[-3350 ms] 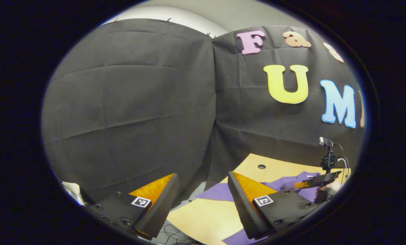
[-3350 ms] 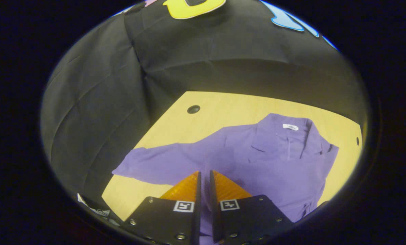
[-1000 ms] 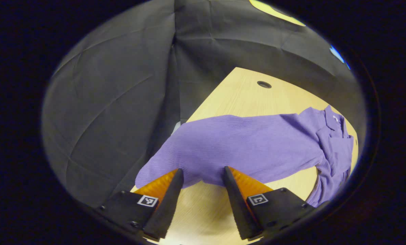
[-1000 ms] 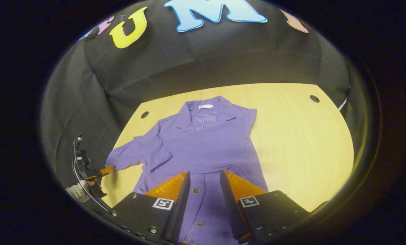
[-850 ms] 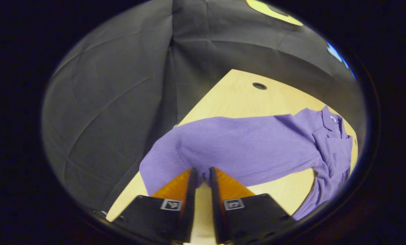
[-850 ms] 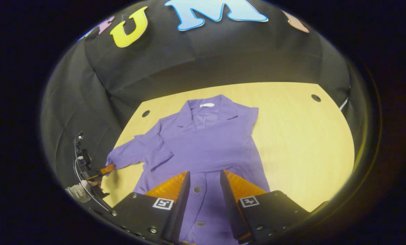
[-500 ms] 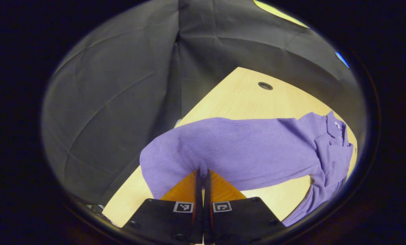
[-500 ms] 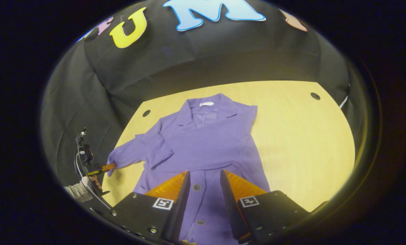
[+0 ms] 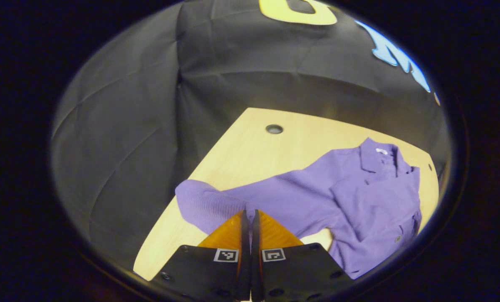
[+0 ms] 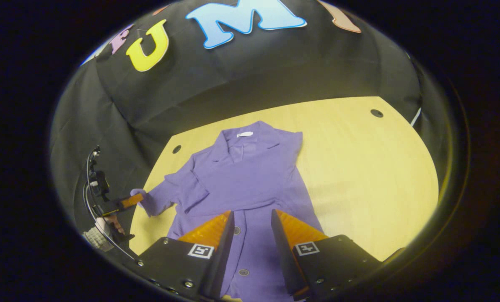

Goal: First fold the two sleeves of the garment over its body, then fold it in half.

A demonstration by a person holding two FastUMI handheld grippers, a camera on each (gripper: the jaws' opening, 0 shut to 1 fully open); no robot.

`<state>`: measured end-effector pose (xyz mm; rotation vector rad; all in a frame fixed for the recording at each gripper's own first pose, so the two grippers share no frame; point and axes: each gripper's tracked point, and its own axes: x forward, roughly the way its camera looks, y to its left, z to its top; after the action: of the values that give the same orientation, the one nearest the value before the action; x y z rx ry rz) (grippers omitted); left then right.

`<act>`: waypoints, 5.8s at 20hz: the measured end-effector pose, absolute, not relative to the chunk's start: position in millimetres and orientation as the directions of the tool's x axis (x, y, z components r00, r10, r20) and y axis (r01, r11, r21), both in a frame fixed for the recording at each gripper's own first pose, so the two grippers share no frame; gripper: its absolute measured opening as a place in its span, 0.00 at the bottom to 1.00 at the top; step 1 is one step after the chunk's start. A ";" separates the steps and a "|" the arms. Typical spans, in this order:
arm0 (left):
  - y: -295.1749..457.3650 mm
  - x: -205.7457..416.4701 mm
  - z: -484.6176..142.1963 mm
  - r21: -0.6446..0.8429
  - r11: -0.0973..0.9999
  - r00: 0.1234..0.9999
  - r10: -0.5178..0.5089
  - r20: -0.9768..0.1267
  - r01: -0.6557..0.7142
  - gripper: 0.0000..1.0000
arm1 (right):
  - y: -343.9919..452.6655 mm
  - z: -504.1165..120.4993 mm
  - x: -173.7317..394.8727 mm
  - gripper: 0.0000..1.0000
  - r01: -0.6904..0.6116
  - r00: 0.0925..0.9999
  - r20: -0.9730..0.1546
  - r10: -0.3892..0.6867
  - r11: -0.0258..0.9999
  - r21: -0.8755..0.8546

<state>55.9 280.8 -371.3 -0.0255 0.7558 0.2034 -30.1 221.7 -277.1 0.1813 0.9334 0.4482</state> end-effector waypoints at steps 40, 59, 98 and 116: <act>-158.7 72.2 -350.4 -0.108 0.879 0.595 -0.400 -0.697 0.465 0.82 | 23.6 -294.9 -84.1 0.56 0.104 0.598 -0.768 0.228 0.928 0.357; 95.4 -131.0 -400.0 0.023 0.958 0.522 -0.136 -0.842 0.287 0.87 | 66.4 -349.4 -149.5 0.60 -0.143 0.337 -0.878 0.340 0.940 0.310; 164.3 -260.2 -440.1 0.019 0.982 0.121 -0.004 -0.993 0.187 0.92 | 60.8 -398.1 -236.5 0.84 -0.499 -0.012 -1.000 -0.003 0.866 0.003; 129.1 -255.0 -430.2 0.062 0.978 0.257 0.009 -0.966 0.199 0.06 | 82.5 -381.4 -218.4 0.00 -0.408 0.038 -0.993 0.115 0.909 0.089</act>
<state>-255.0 129.1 -430.2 0.1845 1.3069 -0.1301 -218.4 82.5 -381.4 -0.2431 1.4828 0.4066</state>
